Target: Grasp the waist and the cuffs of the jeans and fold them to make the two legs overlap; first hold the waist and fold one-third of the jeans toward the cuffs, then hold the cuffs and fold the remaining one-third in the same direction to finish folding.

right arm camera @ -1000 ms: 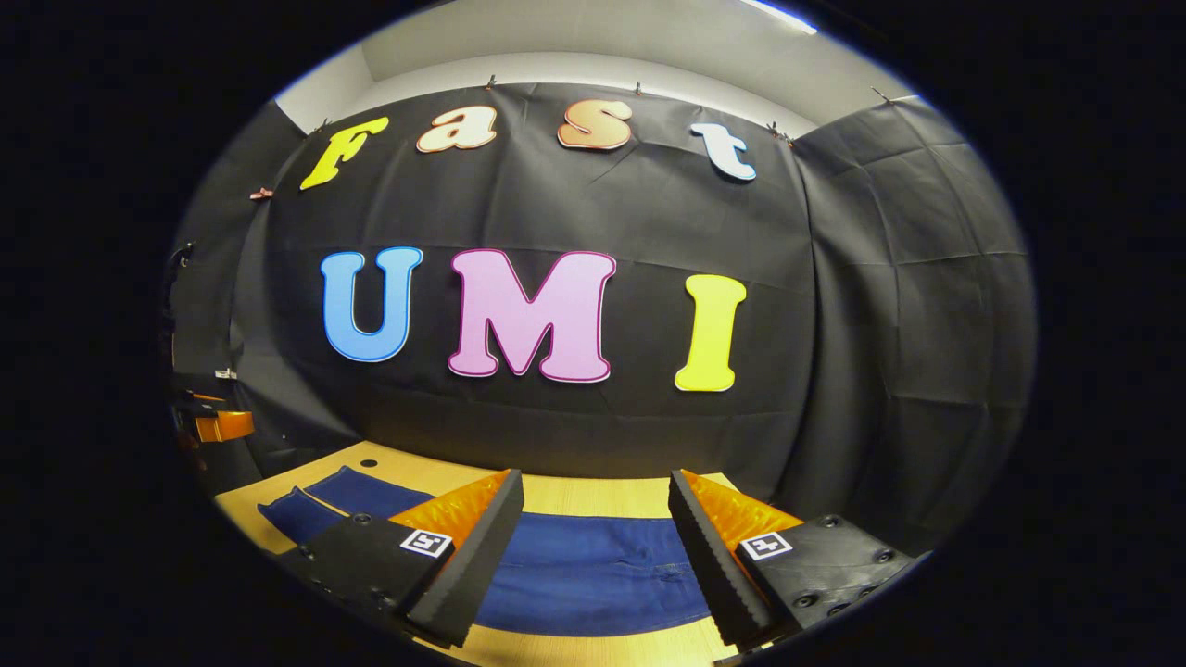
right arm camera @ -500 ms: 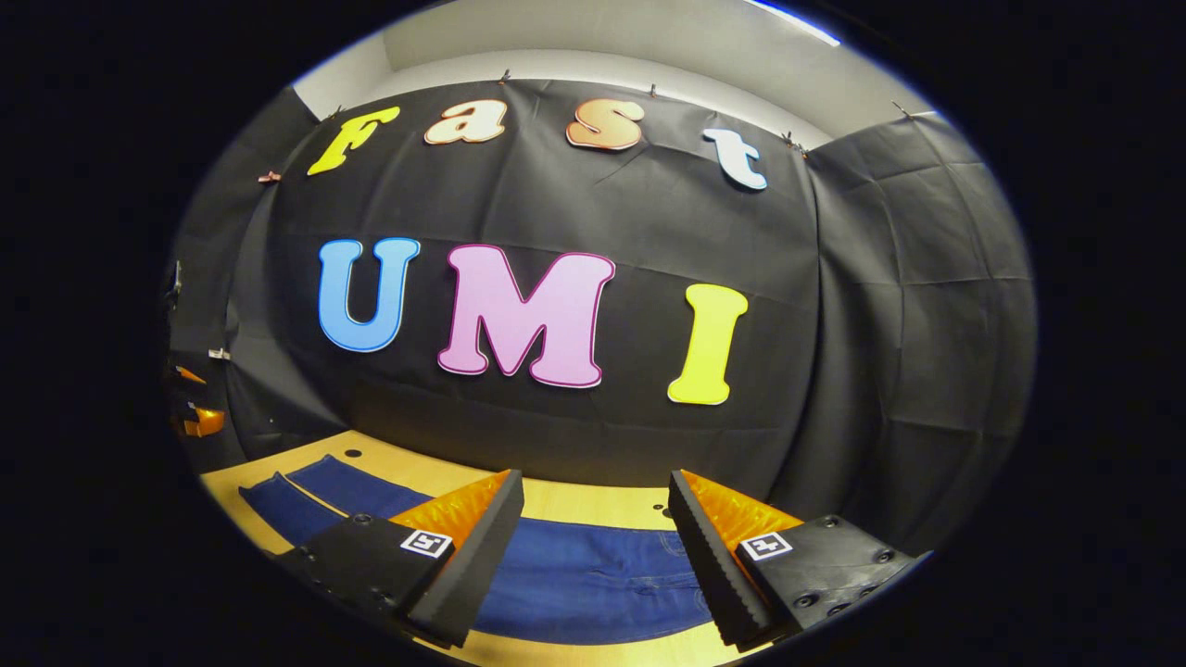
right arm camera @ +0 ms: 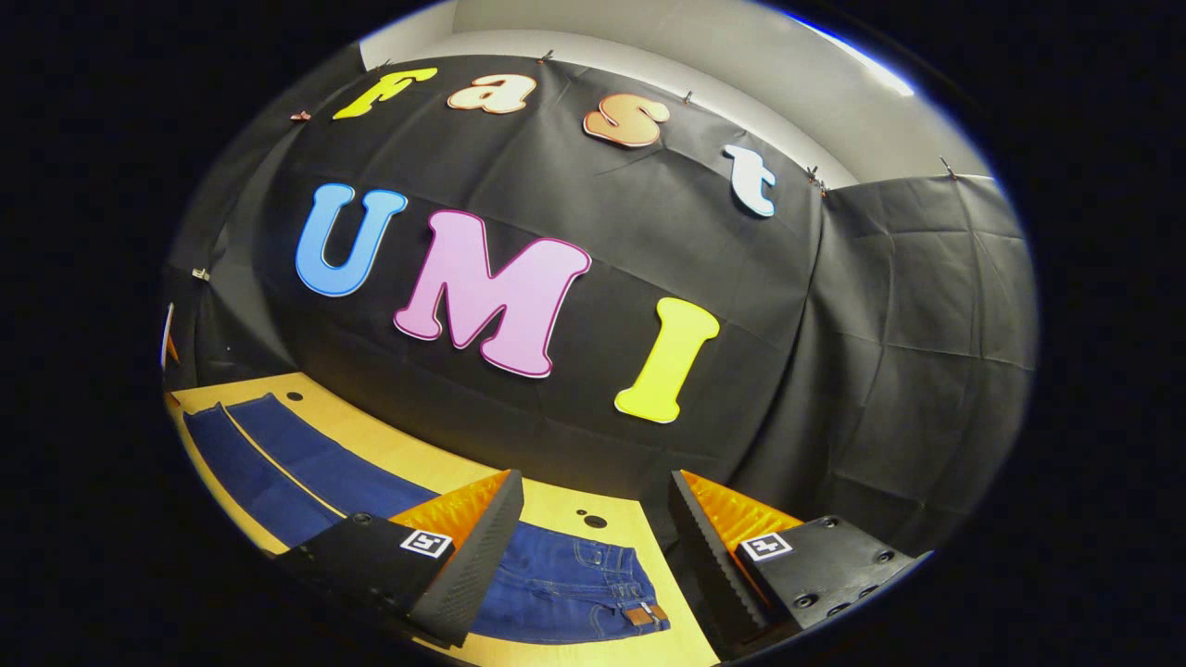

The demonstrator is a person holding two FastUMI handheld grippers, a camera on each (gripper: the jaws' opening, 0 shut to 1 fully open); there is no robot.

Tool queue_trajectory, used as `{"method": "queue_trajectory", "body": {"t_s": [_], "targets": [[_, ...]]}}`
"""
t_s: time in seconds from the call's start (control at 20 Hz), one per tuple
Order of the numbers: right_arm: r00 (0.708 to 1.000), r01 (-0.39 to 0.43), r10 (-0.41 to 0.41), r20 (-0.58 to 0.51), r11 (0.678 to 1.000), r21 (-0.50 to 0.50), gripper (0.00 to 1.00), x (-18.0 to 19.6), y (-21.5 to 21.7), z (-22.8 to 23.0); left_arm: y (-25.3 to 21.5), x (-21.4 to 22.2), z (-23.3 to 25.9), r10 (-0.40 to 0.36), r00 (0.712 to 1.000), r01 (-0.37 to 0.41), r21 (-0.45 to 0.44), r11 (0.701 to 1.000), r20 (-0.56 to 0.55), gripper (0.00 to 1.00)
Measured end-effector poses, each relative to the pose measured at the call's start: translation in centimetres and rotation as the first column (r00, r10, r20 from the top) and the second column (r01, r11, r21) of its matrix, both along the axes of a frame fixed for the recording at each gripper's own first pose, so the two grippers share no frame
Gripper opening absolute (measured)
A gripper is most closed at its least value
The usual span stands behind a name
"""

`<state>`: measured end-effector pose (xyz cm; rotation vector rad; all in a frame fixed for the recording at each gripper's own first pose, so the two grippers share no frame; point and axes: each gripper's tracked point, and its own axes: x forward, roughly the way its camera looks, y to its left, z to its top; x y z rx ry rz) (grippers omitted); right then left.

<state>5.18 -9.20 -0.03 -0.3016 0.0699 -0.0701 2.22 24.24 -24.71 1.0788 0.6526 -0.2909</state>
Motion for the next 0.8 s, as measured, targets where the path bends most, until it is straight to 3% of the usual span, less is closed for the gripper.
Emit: {"method": "queue_trajectory", "body": {"t_s": [0.2, 0.4, 0.5, 0.7, 0.8], "targets": [[0.998, 0.061, -0.061, -0.031, 0.998, -0.008, 0.96, 0.5, -2.6, -1.0, 1.3, 0.0, -4.5, -0.119, 0.979, 0.146, 0.166, 0.975, -0.163, 0.98], [0.991, 0.117, -0.120, -0.063, 0.992, -0.045, 0.96, 0.3, -5.5, -2.4, 1.2, 0.7, -5.8, -0.189, 0.962, 0.236, 0.254, 0.938, -0.197, 0.98], [0.986, 0.141, -0.147, -0.073, 0.987, -0.080, 0.96, 0.0, -6.9, -3.0, 0.7, 2.6, -5.6, -0.213, 0.957, 0.262, 0.268, 0.927, -0.197, 0.94], [0.980, 0.143, -0.166, -0.111, 0.972, -0.189, 0.96, -0.6, -8.9, -5.0, 0.4, 4.4, -6.4, -0.196, 0.951, 0.253, 0.240, 0.937, -0.239, 0.92], [0.975, 0.124, -0.164, -0.149, 0.961, -0.247, 0.96, -1.0, -9.8, -6.9, 0.2, 4.8, -6.9, -0.196, 0.944, 0.261, 0.236, 0.936, -0.267, 0.81]]}}
